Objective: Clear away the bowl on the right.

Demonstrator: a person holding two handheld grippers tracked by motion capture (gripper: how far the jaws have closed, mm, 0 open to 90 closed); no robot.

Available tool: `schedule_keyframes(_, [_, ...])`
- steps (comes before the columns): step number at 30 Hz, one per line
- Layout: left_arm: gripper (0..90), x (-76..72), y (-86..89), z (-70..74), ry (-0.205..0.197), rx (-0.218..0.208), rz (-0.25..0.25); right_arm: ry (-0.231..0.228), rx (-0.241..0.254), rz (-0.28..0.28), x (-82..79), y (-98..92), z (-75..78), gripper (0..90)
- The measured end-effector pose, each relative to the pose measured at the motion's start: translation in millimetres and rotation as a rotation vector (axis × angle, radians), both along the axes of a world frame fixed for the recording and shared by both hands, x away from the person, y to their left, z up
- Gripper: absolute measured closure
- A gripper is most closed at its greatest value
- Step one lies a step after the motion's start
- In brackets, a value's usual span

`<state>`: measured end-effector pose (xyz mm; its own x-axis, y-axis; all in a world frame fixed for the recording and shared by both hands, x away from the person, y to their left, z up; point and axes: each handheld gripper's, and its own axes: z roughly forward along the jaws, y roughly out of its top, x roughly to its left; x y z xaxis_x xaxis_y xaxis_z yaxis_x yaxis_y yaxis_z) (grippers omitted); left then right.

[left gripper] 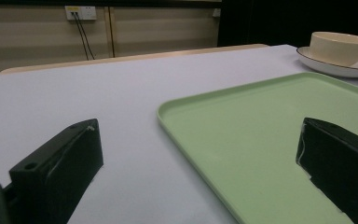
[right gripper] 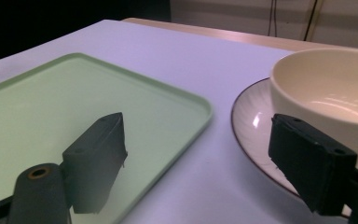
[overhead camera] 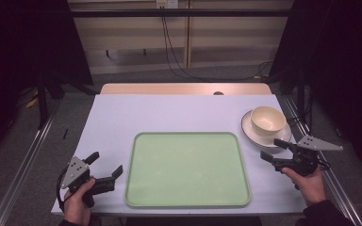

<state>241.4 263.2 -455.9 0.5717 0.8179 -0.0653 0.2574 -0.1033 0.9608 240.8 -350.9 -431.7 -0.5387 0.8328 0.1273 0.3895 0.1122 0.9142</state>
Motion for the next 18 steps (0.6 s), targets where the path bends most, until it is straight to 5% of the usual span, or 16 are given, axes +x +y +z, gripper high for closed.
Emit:
schedule_keyframes(5, [0.4, -0.1, -0.1, 0.0, 0.001, 0.002, 0.008, -0.018, -0.003, -0.016, 6.7, -16.4, 0.8, 17.7])
schedule_keyframes(11, [0.4, 0.2, -0.3, -0.1, 0.002, 0.002, 0.009, 0.024, 0.015, -0.064, 13.4, -36.8, 3.9, 22.7])
schedule_keyframes(18, [0.4, 0.4, -0.4, -0.2, 0.004, 0.002, 0.011, 0.057, -0.027, -0.111, 28.1, -53.0, 12.4, 25.6])
